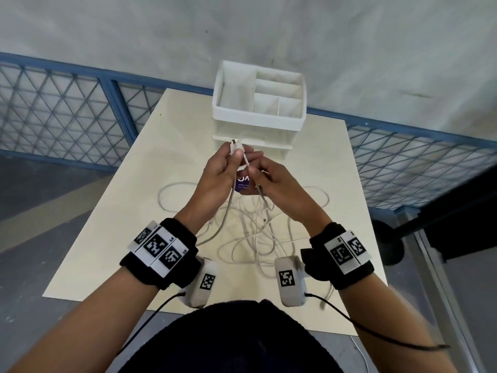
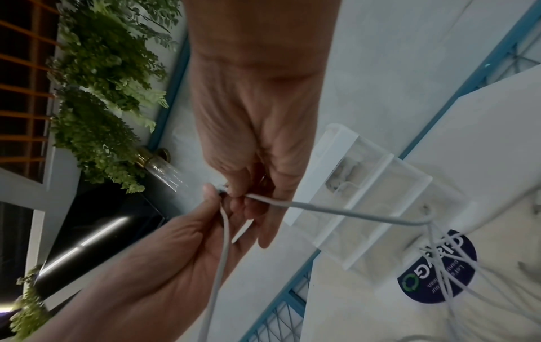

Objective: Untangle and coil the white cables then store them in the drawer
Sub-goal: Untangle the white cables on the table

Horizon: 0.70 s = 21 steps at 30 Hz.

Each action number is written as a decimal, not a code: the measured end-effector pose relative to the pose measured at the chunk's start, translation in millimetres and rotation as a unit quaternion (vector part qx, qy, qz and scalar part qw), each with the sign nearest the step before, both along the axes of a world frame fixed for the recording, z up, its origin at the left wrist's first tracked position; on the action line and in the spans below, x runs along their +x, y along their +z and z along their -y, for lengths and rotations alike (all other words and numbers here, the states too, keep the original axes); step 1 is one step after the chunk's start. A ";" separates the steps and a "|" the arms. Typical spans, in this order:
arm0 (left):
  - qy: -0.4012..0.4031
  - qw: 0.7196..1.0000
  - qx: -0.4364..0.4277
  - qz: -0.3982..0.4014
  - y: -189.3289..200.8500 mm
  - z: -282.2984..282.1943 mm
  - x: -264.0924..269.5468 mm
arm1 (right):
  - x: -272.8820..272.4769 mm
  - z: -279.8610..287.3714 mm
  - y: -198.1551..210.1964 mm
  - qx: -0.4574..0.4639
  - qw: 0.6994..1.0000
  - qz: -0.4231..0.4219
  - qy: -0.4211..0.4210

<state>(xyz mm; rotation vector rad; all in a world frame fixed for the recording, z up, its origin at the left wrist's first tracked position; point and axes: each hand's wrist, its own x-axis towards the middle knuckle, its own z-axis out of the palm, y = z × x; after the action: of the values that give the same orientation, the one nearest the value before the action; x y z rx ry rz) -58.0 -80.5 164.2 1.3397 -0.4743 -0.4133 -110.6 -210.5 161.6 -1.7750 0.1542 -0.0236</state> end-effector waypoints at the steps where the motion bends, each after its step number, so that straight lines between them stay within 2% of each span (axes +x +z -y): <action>1: -0.005 1.000 0.001 0.006 1.9 1.6 -1.6 | -0.2 -1.6 -0.6 0.003 1.000 -0.009 0.006; 4: -0.010 0.999 0.033 0.042 3.7 4.6 -2.1 | -1.3 -6.1 0.7 0.023 0.999 -0.021 0.036; 6: -0.031 0.998 0.036 0.037 4.2 4.5 -0.4 | 0.2 -5.3 1.1 0.039 0.997 -0.036 0.060; 9: -0.021 0.991 0.076 0.105 8.3 2.0 6.6 | -0.1 -6.0 0.5 0.064 0.988 -0.045 0.131; 10: -0.007 0.991 0.069 0.111 10.5 0.5 10.6 | -1.2 -6.2 -0.9 0.075 0.984 -0.045 0.153; 12: 0.030 0.997 -0.013 0.066 18.3 -5.1 22.8 | -3.7 -1.4 -6.7 0.096 0.979 -0.057 0.173; 14: 0.071 0.993 -0.089 0.033 26.7 -15.9 39.2 | -7.0 10.4 -13.5 0.082 0.982 -0.074 0.155; 16: 0.101 0.988 -0.109 0.032 31.9 -28.5 51.6 | -8.2 30.7 -21.1 0.030 0.990 -0.092 0.101; 19: 0.130 0.987 -0.074 0.063 31.3 -43.5 56.3 | -4.2 66.8 -39.5 -0.087 0.990 -0.110 0.018; 21: 0.142 0.986 -0.033 0.087 27.4 -47.6 54.0 | -0.6 80.9 -46.0 -0.129 0.985 -0.109 -0.033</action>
<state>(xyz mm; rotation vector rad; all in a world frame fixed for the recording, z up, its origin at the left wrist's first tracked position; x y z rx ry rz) -3.9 -32.9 191.5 1.3622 -0.4302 -0.0451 -111.2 -291.4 115.6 -2.0282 0.3839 0.1076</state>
